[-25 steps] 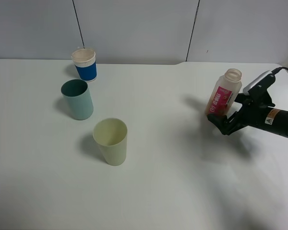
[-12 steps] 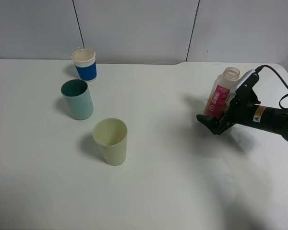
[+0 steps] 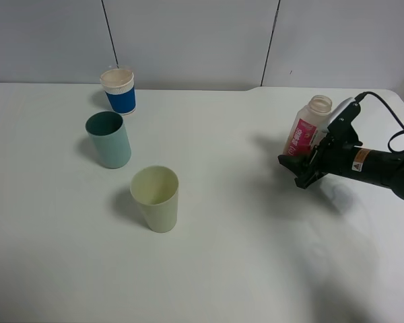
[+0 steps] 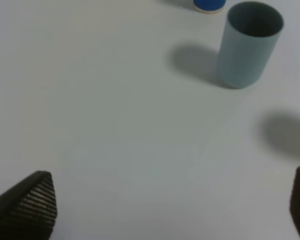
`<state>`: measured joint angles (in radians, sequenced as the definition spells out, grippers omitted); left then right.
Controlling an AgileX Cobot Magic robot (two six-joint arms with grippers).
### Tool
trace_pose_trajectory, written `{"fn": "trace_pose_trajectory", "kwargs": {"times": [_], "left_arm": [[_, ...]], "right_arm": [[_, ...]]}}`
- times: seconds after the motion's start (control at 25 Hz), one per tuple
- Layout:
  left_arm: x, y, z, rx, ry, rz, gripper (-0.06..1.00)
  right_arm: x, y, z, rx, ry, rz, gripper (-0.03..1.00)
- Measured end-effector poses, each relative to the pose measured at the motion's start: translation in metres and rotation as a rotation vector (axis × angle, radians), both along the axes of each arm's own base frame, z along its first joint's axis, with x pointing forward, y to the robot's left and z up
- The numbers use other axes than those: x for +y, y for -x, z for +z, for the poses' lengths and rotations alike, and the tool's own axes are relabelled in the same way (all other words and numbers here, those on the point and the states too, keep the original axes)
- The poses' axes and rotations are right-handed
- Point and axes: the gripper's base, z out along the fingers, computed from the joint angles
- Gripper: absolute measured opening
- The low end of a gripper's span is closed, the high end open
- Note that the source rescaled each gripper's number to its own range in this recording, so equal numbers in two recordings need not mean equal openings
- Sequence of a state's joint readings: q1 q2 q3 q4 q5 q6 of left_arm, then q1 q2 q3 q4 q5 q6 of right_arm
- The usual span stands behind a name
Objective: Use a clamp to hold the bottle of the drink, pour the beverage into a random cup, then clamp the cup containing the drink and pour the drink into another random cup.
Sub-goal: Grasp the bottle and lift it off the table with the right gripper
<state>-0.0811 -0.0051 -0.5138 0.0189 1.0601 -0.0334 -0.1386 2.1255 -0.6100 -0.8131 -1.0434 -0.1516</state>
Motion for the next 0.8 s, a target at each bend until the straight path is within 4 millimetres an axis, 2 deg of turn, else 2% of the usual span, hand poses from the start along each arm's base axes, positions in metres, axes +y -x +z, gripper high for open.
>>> {"fn": "trace_pose_trajectory", "kwargs": {"times": [0.08,0.12,0.16,0.2,0.8], "left_arm": [[0.000,0.000,0.000,0.000,0.000,0.000,0.95],[0.000,0.000,0.000,0.000,0.000,0.000,0.95],[0.000,0.000,0.000,0.000,0.000,0.000,0.95],[0.000,0.000,0.000,0.000,0.000,0.000,0.95],[0.000,0.000,0.000,0.000,0.000,0.000,0.95]], "right_arm": [[0.003,-0.003,0.001,-0.005,0.004,0.001,0.30],[0.003,-0.003,0.001,-0.005,0.004,0.001,0.30],[0.005,-0.006,0.001,-0.009,0.007,0.001,0.23],[0.010,-0.010,0.002,-0.002,0.011,0.011,0.06],[0.015,-0.017,0.002,0.078,-0.058,-0.046,0.05]]}}
